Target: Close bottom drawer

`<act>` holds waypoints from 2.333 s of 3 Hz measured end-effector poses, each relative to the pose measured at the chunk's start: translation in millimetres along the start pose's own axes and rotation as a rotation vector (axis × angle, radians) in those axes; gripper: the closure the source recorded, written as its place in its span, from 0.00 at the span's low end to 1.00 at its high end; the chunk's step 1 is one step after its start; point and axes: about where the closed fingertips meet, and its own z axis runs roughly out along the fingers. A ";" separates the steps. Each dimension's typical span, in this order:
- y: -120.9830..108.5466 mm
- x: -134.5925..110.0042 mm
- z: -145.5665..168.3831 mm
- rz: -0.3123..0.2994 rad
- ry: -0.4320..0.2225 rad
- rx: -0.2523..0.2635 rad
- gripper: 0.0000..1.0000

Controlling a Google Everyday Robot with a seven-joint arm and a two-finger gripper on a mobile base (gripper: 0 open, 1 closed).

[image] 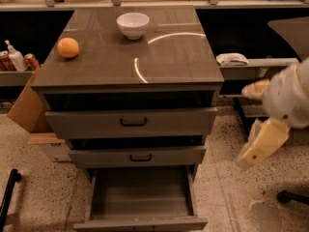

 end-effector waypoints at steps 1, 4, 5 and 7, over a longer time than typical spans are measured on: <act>35.0 16.3 52.6 0.110 -0.151 -0.060 0.00; 48.3 20.2 80.6 0.168 -0.213 -0.098 0.00; 56.3 26.2 130.9 0.162 -0.265 -0.134 0.00; 85.5 54.7 268.9 0.179 -0.377 -0.282 0.00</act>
Offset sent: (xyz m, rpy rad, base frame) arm -0.0163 0.0135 -0.0379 0.1245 0.0210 -0.0413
